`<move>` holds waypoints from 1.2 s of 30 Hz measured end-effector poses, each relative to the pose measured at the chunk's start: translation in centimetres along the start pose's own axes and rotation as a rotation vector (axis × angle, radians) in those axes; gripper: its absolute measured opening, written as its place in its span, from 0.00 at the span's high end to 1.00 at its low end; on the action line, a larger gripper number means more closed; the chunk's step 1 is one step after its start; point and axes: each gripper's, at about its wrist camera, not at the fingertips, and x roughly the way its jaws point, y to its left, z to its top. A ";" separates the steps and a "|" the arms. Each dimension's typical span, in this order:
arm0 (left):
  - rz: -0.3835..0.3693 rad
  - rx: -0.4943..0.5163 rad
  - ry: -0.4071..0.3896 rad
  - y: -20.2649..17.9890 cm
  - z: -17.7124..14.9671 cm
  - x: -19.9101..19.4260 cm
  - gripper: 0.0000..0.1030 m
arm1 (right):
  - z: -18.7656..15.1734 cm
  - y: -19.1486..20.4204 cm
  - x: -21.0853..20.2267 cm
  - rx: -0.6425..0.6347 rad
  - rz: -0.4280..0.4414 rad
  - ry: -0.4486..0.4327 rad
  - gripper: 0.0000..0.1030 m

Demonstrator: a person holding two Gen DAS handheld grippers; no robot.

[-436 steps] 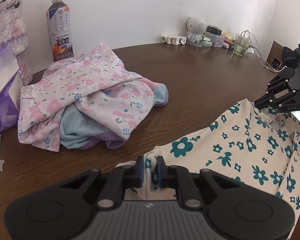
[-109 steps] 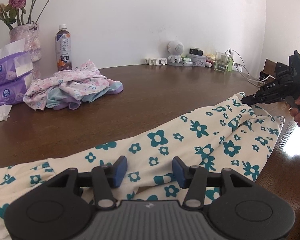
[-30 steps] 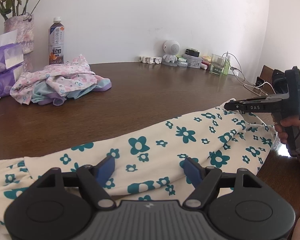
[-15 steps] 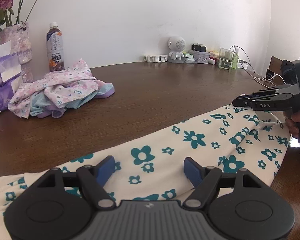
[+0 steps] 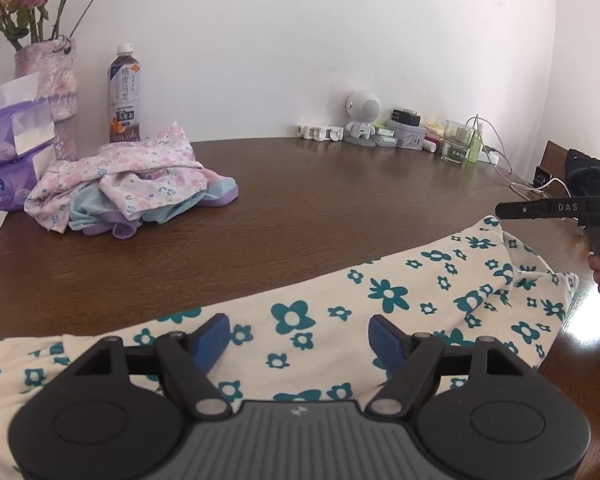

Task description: Fold clothes

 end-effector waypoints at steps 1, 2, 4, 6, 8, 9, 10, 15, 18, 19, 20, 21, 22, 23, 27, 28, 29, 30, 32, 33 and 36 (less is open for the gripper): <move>0.008 0.006 -0.012 0.0 0.0 -0.6 0.26 | -0.1 -0.4 0.0 0.015 0.000 0.016 0.49; 0.018 0.010 -0.018 0.0 -0.1 -1.0 0.26 | -0.3 -0.9 0.3 0.042 0.005 0.037 0.48; 0.040 0.014 -0.020 0.2 -0.3 -1.8 0.26 | -0.7 -1.8 0.8 0.091 0.016 0.074 0.48; 0.067 0.005 -0.012 0.6 -0.6 -2.4 0.26 | -1.0 -2.1 1.4 0.118 0.025 0.099 0.48; 0.087 -0.009 -0.003 1.1 -1.1 -2.8 0.26 | -1.3 -1.9 1.7 0.123 0.037 0.109 0.51; 0.096 -0.016 0.001 1.4 -1.3 -3.0 0.26 | -1.4 -1.8 1.8 0.124 0.045 0.112 0.53; 0.103 -0.023 0.006 1.6 -1.5 -3.1 0.26 | -1.5 -1.8 1.8 0.125 0.054 0.114 0.58; 0.119 -0.026 0.028 2.1 -2.1 -2.5 0.26 | -1.4 -1.3 2.1 0.110 0.074 0.121 0.82; 0.117 -0.023 0.045 2.1 -2.1 -1.6 0.24 | -1.0 -1.3 2.4 0.080 0.068 0.116 0.86; 0.114 -0.024 0.046 2.1 -2.0 -1.3 0.23 | -0.8 -1.3 2.6 0.069 0.065 0.115 0.86; 0.112 -0.025 0.046 2.1 -1.8 -1.1 0.23 | -0.7 -1.3 2.7 0.058 0.062 0.114 0.87; 0.112 -0.021 0.048 2.0 -1.6 -0.8 0.22 | -0.5 -1.3 2.9 0.047 0.059 0.113 0.87; 0.111 -0.012 0.051 1.8 -1.4 -0.4 0.22 | -0.3 -1.4 3.1 0.036 0.053 0.112 0.87; 0.110 0.000 0.055 1.7 -1.2 0.0 0.22 | -0.1 -1.5 3.3 0.027 0.044 0.111 0.88; 0.099 0.036 0.071 1.0 0.2 2.2 0.21 | 0.9 -2.4 4.4 0.009 0.004 0.102 0.92; 0.093 0.035 0.074 1.0 0.5 2.7 0.21 | 1.1 -2.7 4.8 0.007 -0.009 0.101 0.93; 0.086 0.034 0.076 1.0 0.9 3.3 0.21 | 1.3 -3.1 5.1 0.007 -0.021 0.102 0.94; 0.082 0.033 0.076 0.9 1.2 3.9 0.20 | 1.5 -3.5 5.4 0.012 -0.029 0.103 0.94; 0.083 0.036 0.074 0.6 1.6 4.7 0.19 | 1.7 -4.4 5.9 0.037 -0.026 0.102 0.94; 0.083 0.038 0.073 0.4 1.7 5.0 0.18 | 1.7 -4.7 5.9 0.052 -0.020 0.098 0.94; 0.076 0.038 0.069 0.1 1.6 4.9 0.18 | 1.6 -5.4 5.5 0.116 0.009 0.073 0.93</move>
